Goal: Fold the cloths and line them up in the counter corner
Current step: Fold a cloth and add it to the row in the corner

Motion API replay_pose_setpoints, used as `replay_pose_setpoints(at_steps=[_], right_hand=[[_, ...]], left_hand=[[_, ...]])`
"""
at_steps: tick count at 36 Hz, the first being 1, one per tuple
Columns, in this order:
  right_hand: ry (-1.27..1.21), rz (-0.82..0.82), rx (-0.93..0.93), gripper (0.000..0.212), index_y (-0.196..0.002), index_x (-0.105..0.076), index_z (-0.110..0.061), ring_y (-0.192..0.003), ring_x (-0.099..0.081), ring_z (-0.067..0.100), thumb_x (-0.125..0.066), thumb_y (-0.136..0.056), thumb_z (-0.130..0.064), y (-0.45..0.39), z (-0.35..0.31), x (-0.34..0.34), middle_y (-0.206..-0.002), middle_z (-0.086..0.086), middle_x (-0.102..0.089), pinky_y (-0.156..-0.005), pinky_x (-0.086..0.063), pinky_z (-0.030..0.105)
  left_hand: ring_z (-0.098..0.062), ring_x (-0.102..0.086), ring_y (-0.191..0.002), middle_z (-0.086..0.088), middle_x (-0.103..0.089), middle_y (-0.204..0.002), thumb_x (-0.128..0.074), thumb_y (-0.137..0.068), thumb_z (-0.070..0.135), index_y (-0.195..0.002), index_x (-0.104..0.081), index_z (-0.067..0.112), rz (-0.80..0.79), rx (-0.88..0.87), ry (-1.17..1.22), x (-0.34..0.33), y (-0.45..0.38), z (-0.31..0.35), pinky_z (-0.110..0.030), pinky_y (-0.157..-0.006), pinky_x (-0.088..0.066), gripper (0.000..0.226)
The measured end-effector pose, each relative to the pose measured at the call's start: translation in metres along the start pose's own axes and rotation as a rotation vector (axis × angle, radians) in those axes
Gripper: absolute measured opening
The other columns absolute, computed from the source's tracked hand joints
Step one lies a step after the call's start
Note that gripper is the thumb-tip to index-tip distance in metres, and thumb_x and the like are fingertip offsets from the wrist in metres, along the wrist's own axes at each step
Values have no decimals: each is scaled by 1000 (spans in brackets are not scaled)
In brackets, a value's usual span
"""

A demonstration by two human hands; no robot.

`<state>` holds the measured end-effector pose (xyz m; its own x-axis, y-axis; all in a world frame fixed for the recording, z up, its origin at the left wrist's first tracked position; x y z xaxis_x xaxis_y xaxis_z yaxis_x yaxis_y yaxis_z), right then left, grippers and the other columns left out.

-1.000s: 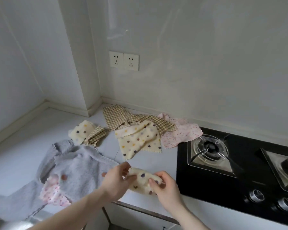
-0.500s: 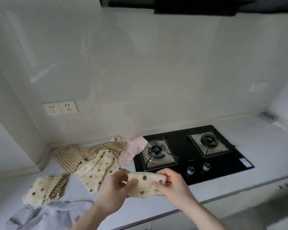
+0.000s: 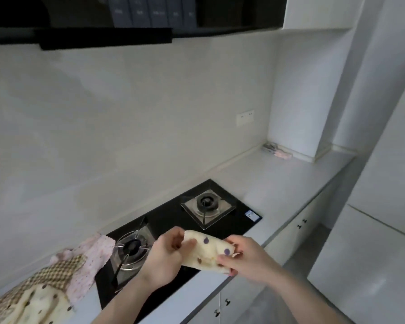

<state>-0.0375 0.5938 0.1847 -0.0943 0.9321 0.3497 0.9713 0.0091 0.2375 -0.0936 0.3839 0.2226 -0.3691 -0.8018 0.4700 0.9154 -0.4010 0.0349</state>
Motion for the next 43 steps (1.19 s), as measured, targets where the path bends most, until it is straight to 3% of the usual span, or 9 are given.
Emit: replay_pose_setpoints(at_steps=[5,11,19,24,27,31,33,40,43], right_hand=[[-59,149,-49,23,-101,-68,-16,-86,-76,14,-81,-83,-22,-2,32,90,-94,1,-77,-77,-64,40],[19,168,-60,16,-88,-74,-15,-83,-76,21,-79,-82,-29,-13,81,225,-84,1,-77,-82,-61,48],[16,167,-56,18,-78,-73,-15,-59,-62,11,-78,-86,-32,-50,102,310,-72,2,-75,-69,-54,32],[-65,237,-75,13,-89,-73,-16,-63,-66,18,-79,-81,-25,-95,117,352,-80,4,-76,-71,-59,43],[-92,280,-96,14,-92,-72,-13,-60,-66,15,-79,-83,-20,-125,125,372,-78,2,-76,-61,-57,26],[-174,368,-150,12,-89,-71,-3,-53,-59,16,-77,-83,-12,-164,143,401,-71,13,-70,-55,-47,21],[-236,402,-212,9,-88,-71,-1,-53,-58,19,-77,-83,-6,-181,154,414,-78,21,-71,-55,-48,24],[-506,558,-375,11,-101,-67,4,-73,-63,26,-69,-91,0,-240,193,473,-94,21,-65,-48,-52,21],[-584,627,-422,15,-106,-64,5,-85,-65,30,-67,-92,1,-261,211,487,-101,21,-66,-54,-56,25]], left_hand=[[-8,-68,-72,3,-73,-84,-69,-95,31,-93,-66,21,-59,-21,-25,-65,-57,28,-23,-64,-53,10],[-22,-60,-76,-3,-65,-85,-68,-88,44,-88,-61,27,-65,8,-76,-172,-133,76,-43,-72,-55,19],[-11,-50,-69,2,-56,-78,-64,-95,40,-97,-60,11,-47,52,-144,-234,-207,111,-24,-64,-41,29],[-3,-46,-61,11,-52,-69,-69,-90,43,-82,-56,25,-42,61,-163,-251,-269,120,-17,-57,-37,23],[0,-55,-62,10,-62,-74,-72,-87,45,-86,-61,26,-64,94,-127,-257,-305,117,-14,-60,-41,22],[-13,-64,-73,3,-73,-87,-74,-82,51,-94,-68,22,-113,182,-18,-266,-355,112,-37,-73,-55,32],[-14,-65,-71,2,-73,-91,-74,-82,49,-95,-68,21,-109,206,-14,-270,-378,113,-37,-72,-55,31],[-19,-69,-89,5,-67,-104,-72,-89,37,-98,-65,28,-143,172,-84,-284,-450,123,-35,-85,-59,15],[-16,-69,-87,10,-67,-104,-72,-89,37,-101,-64,28,-170,160,-123,-283,-465,124,-25,-70,-55,17]])
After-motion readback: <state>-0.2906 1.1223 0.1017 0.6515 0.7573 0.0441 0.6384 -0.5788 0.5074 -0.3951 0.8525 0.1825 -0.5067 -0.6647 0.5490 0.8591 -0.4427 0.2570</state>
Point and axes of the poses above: each hand's wrist, its own y-axis away from the middle knuckle, its own x-axis out of the back of the hand, z = x × y, the point moved 3 cm from there along -y, towards the middle knuckle
